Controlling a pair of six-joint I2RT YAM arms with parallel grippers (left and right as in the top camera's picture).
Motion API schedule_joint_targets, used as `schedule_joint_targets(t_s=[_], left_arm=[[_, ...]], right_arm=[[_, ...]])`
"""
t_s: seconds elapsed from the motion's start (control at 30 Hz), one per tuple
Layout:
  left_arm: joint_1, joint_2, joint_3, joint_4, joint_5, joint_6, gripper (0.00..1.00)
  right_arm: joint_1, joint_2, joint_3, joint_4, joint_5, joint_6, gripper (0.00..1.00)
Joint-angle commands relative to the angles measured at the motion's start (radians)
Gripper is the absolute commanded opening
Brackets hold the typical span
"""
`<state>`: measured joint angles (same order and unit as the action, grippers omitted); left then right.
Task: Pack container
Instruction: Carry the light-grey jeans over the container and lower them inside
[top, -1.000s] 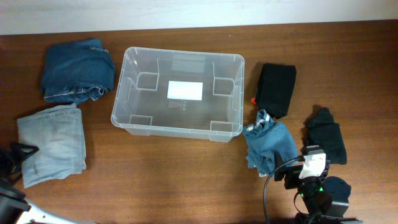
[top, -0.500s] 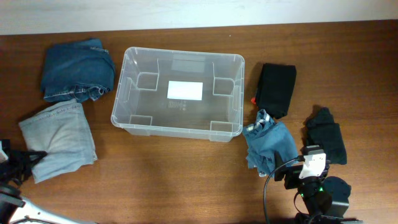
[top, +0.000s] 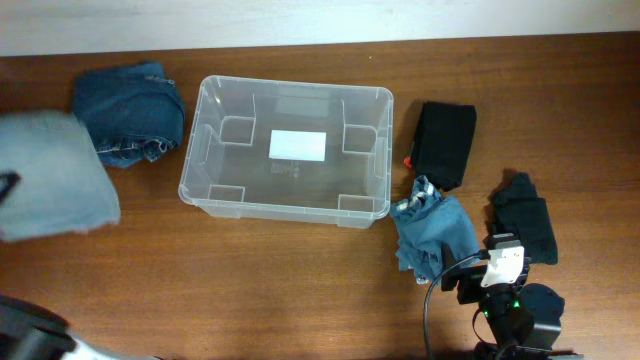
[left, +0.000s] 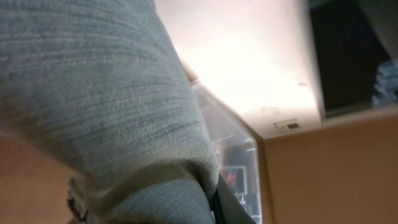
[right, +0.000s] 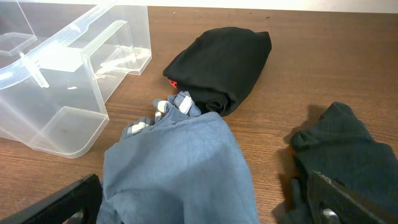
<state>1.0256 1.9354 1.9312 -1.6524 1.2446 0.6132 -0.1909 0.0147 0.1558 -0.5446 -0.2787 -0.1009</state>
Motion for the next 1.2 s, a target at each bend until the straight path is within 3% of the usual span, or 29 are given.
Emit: schedule_joint_targets(t_s=[0.0,0.27,0.33,0.43,0.5,0.63,0.7,0.87,0.97,1.17], left_arm=[[-0.133,-0.206,0.043,0.021,0.298,0.031,0.01],[-0.636,-0.307,0.042,0.177,0.246,0.031,0.01],[-0.761,-0.294,0.042,0.222,0.152,0.030,0.01],[-0.945,-0.248,0.042,0.299,-0.099,-0.098,0.01],[-1.041,-0.212,0.042,0.373,-0.341,-0.264,0.01],[-1.152,-0.155,0.042,0.542,-0.575,-0.539,0.01],[-1.201,-0.124,0.042,0.576,-0.682,-0.736,0.01],[-1.313,-0.092,-0.016,0.593,-0.826,-0.866,0.01],[-1.367,-0.086,-0.072,0.681,-0.818,-0.930,0.01],[-1.444,-0.085,-0.098,0.785,-0.877,-0.942,0.00]], right_arm=[[-0.005,-0.008,-0.005,0.000,-0.002,0.009,0.98],[-0.005,-0.008,-0.005,0.000,-0.002,0.009,0.98],[-0.005,-0.008,-0.005,0.000,-0.002,0.009,0.98],[-0.005,-0.008,-0.005,0.000,-0.002,0.009,0.98],[-0.005,-0.008,-0.005,0.000,-0.002,0.009,0.98],[-0.005,-0.008,-0.005,0.000,-0.002,0.009,0.98],[-0.005,-0.008,-0.005,0.000,-0.002,0.009,0.98],[-0.005,-0.008,-0.005,0.000,-0.002,0.009,0.98],[-0.005,-0.008,-0.005,0.000,-0.002,0.009,0.98],[-0.005,-0.008,-0.005,0.000,-0.002,0.009,0.98]])
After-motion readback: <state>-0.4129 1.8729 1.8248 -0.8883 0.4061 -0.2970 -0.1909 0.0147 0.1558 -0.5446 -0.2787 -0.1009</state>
